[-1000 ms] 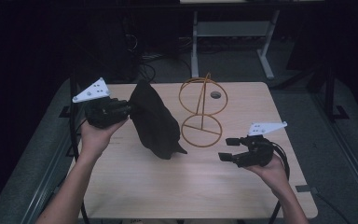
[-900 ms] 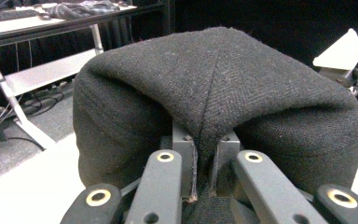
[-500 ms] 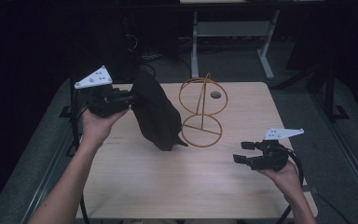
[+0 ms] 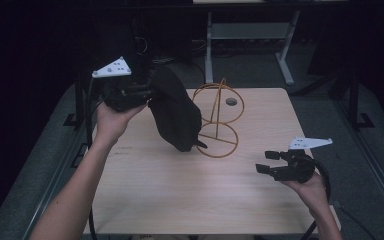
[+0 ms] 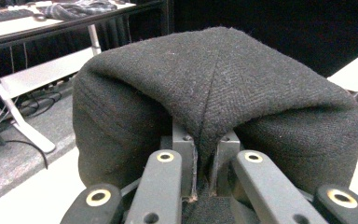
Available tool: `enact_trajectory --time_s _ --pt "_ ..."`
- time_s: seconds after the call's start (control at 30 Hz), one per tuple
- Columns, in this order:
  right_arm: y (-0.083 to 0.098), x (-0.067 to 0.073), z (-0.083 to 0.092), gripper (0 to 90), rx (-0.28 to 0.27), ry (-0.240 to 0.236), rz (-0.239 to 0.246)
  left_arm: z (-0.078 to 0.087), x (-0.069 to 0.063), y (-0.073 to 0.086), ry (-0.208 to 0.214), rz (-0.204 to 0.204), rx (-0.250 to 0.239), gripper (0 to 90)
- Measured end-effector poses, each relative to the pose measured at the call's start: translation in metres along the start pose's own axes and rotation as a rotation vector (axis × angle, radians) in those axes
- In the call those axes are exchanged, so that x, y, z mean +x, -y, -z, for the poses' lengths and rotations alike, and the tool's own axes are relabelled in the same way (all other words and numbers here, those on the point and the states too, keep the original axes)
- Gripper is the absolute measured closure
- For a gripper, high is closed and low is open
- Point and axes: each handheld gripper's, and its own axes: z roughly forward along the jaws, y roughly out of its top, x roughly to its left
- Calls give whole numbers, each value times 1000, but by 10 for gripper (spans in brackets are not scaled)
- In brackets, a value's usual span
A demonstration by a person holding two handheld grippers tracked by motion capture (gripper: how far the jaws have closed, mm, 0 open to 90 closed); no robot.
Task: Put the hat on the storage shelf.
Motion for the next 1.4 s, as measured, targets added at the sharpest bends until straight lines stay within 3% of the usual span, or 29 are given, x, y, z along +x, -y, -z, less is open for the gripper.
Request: enact_trajectory --time_s 0.37,0.57,0.73,1.0,1.4 --pt "4 -10 18 269 -71 37 -34 -18 6 -34 9 -20 5 837" --pt "5 -13 20 269 -82 52 -40 -31 10 -56 12 -23 17 836" --pt "7 -17 21 269 -88 38 -59 -47 17 -69 10 -17 40 835" --pt "9 -21 23 269 -103 35 -74 -76 10 -84 20 -44 92 834" --pt "10 -23 23 269 -103 28 -76 -100 7 -86 27 -44 146 832"
